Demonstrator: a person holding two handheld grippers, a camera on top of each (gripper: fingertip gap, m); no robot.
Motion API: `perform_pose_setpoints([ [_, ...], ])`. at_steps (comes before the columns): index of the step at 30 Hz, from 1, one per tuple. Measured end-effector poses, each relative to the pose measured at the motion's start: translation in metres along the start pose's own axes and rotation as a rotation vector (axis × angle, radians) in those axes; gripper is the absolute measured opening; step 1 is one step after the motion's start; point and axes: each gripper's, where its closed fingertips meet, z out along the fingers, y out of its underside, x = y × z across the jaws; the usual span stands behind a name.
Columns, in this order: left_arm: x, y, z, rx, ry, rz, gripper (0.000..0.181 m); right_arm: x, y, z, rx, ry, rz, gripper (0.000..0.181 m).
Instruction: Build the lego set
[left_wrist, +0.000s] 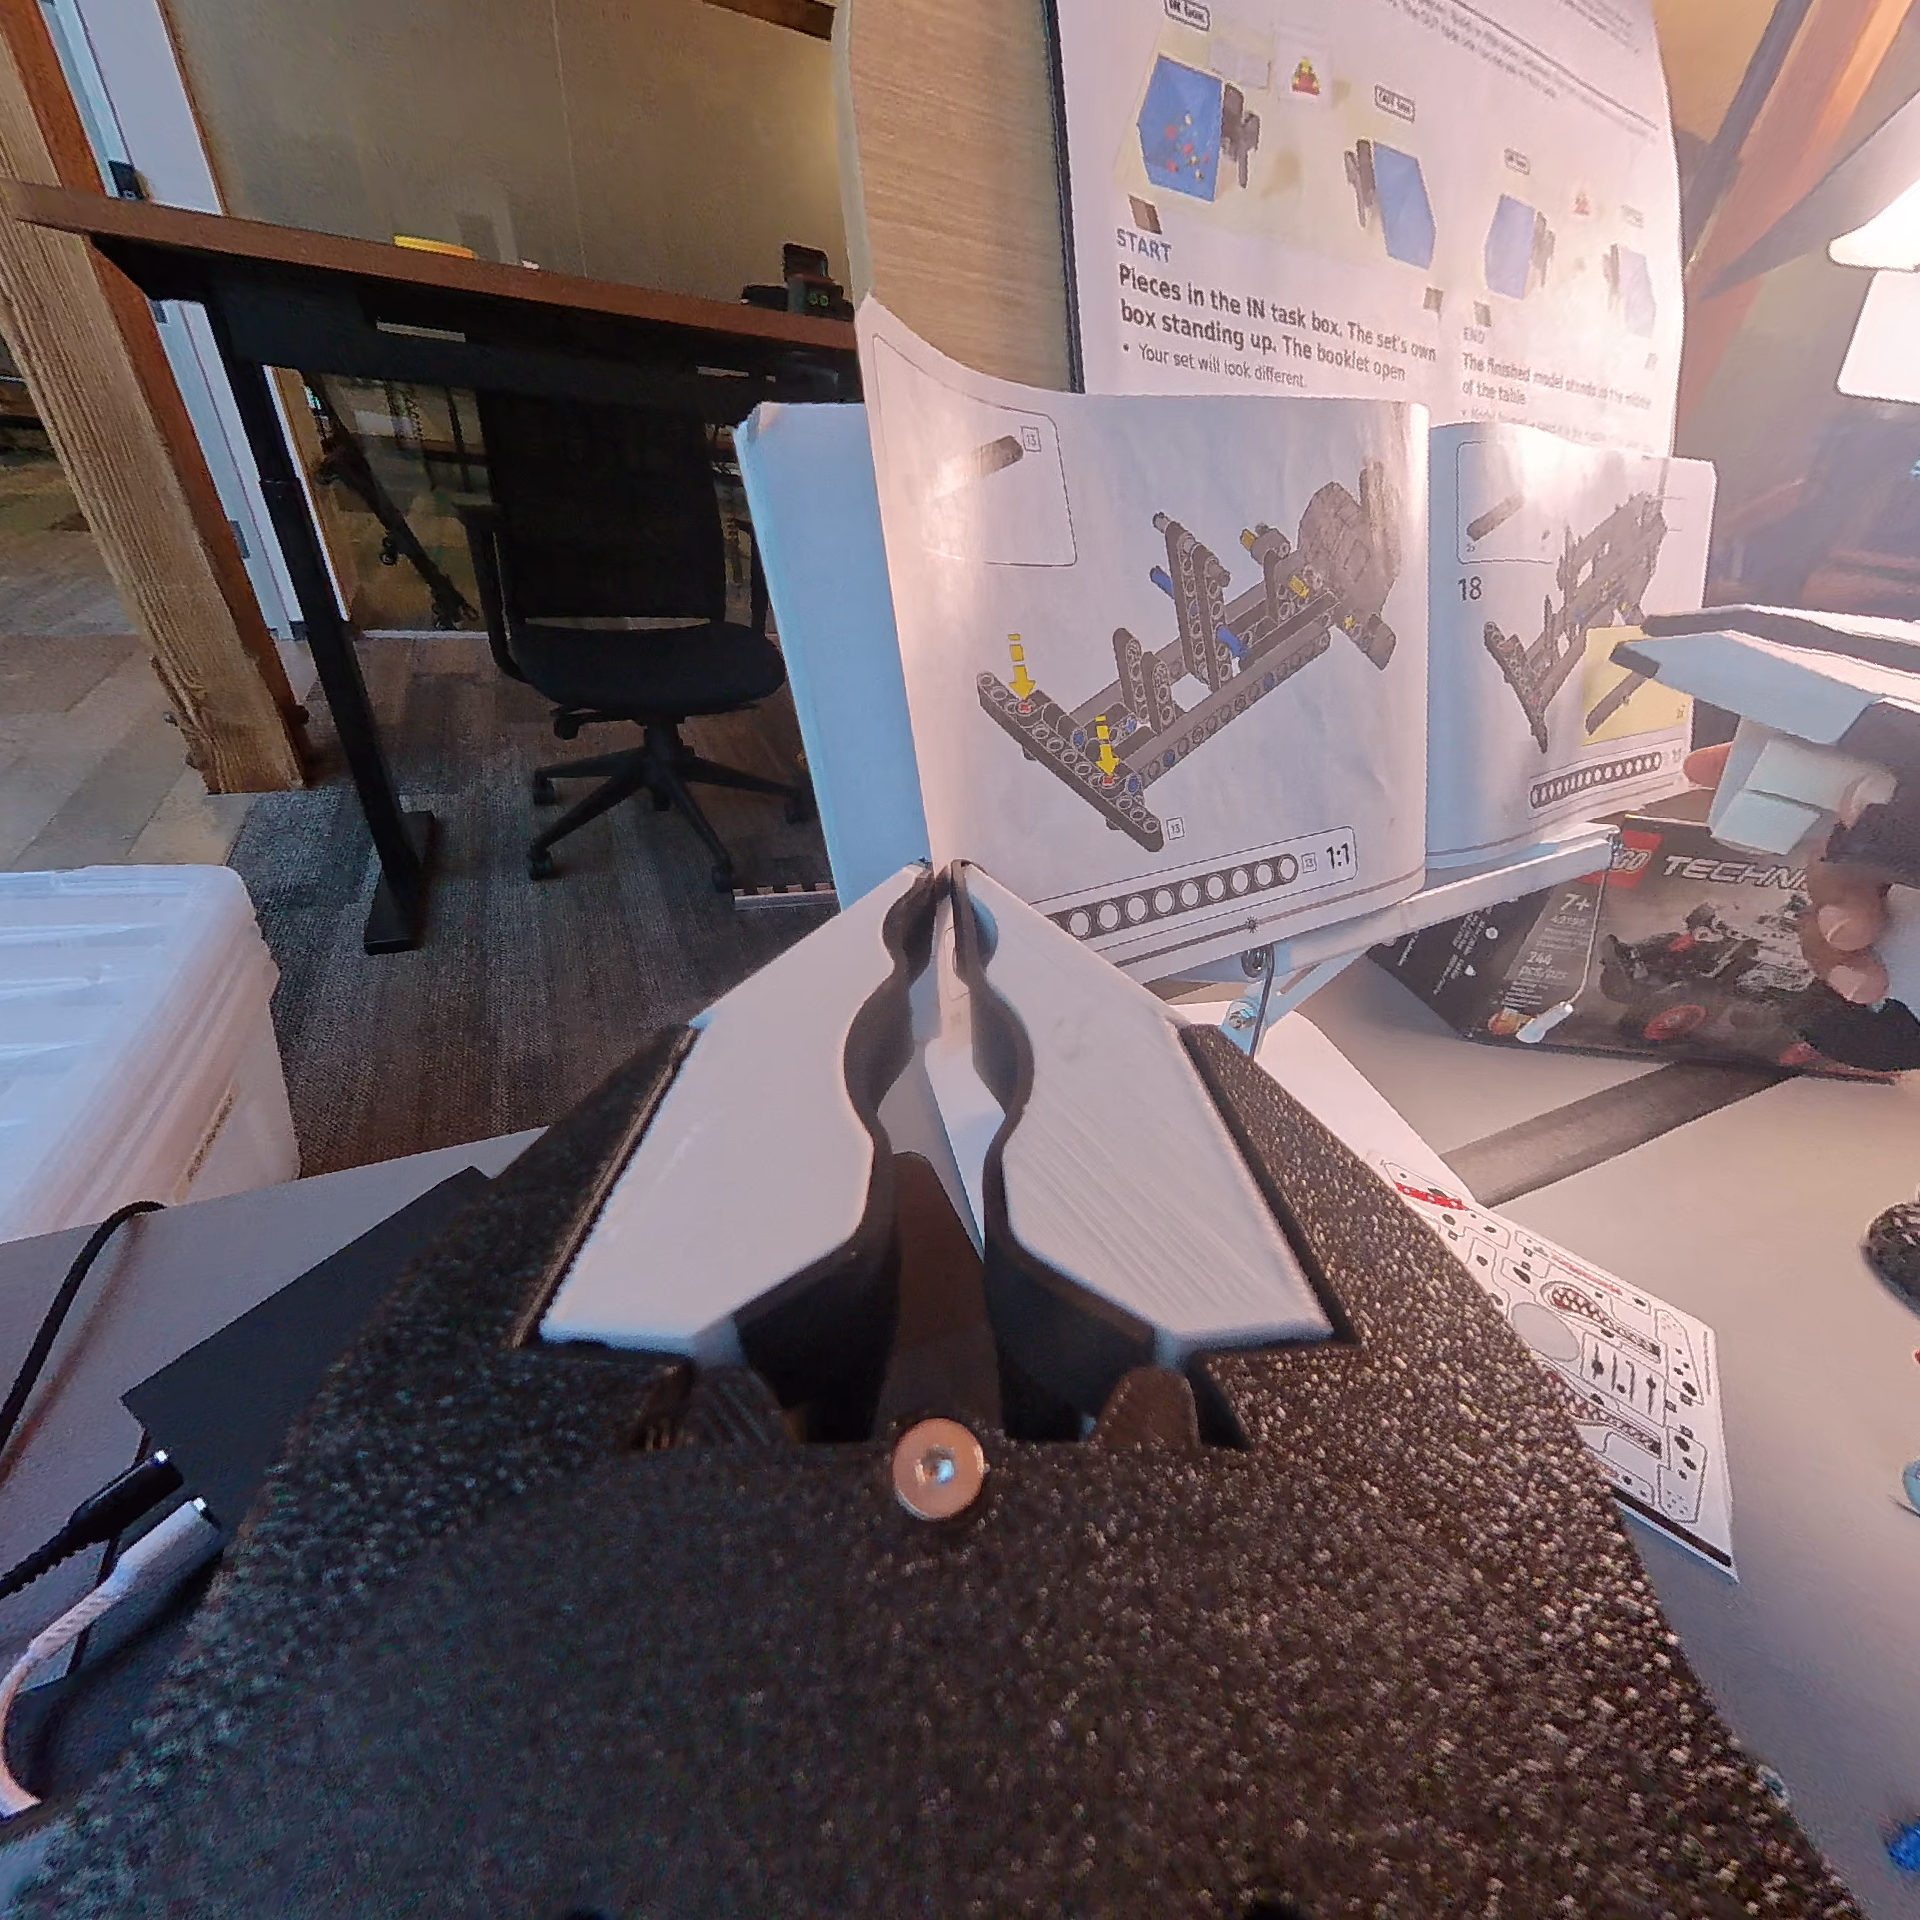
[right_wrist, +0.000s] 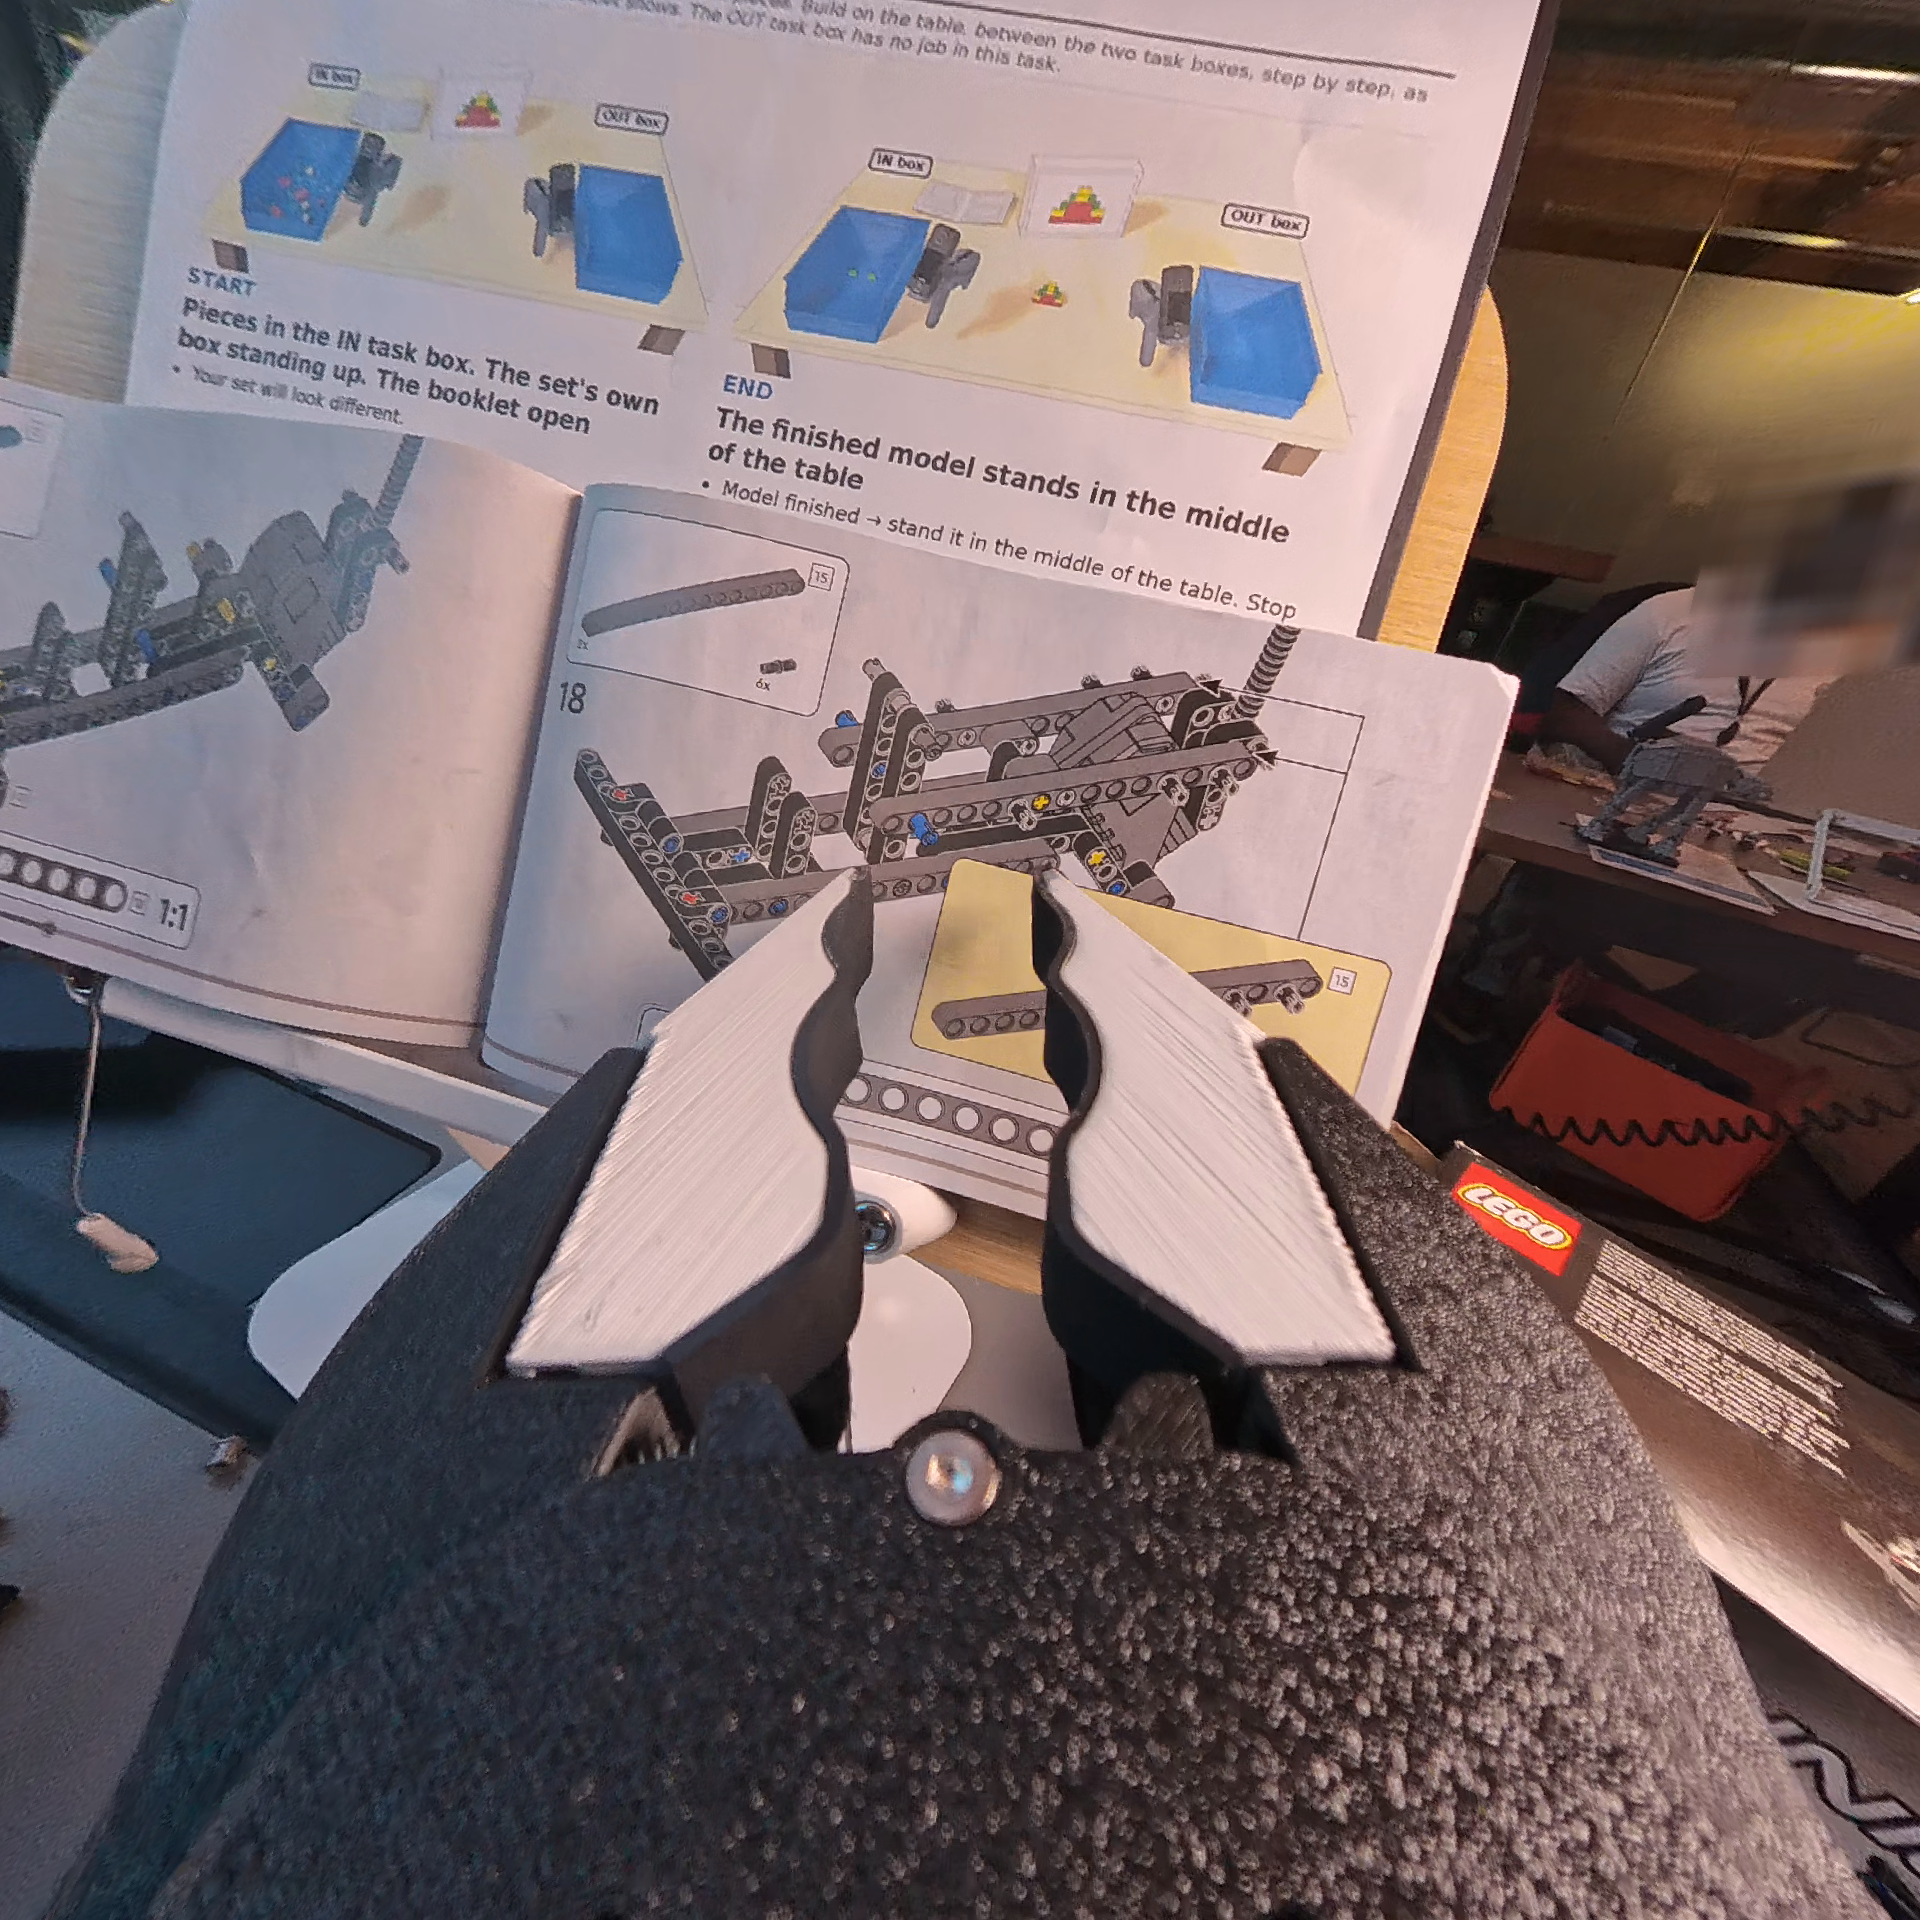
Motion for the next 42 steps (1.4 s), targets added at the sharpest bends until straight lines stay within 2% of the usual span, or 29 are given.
perform_pose_setpoints([
  [8, -0.005, -0.010, -0.006, 0.034, -0.063, 0.027, 0.013, -0.015, -0.009, 0.002, 0.026, -0.022, -0.012, 0.026],
  [12, 0.000, -0.025, -0.016, 0.071, -0.095, 0.042, 0.034, -0.021, -0.010, -0.001, 0.032, -0.036, -0.008, 0.026],
  [15, 0.019, -0.033, -0.024, 0.090, -0.084, 0.084, 0.055, -0.027, -0.009, -0.006, 0.029, -0.047, -0.009, 0.028],
  [21, 0.065, -0.020, -0.038, 0.037, -0.046, 0.162, 0.083, -0.043, -0.002, -0.031, -0.005, -0.080, -0.003, 0.047],
  [25, 0.087, -0.004, -0.059, 0.001, -0.030, 0.160, 0.096, -0.050, 0.002, -0.069, -0.025, -0.092, -0.019, 0.067],
  [30, 0.103, 0.004, -0.096, -0.013, -0.029, 0.159, 0.107, -0.054, 0.014, -0.128, -0.080, -0.130, 0.024, 0.083],
  [35, 0.119, 0.011, -0.138, -0.021, -0.029, 0.166, 0.112, -0.061, 0.023, -0.193, -0.113, -0.159, 0.018, 0.089],
  [38, 0.133, 0.026, -0.170, -0.049, -0.014, 0.176, 0.116, -0.079, 0.031, -0.242, -0.137, -0.217, 0.034, 0.088],
  [42, 0.151, 0.061, -0.230, -0.127, 0.023, 0.153, 0.118, -0.107, 0.060, -0.325, -0.227, -0.304, 0.014, 0.089],
])
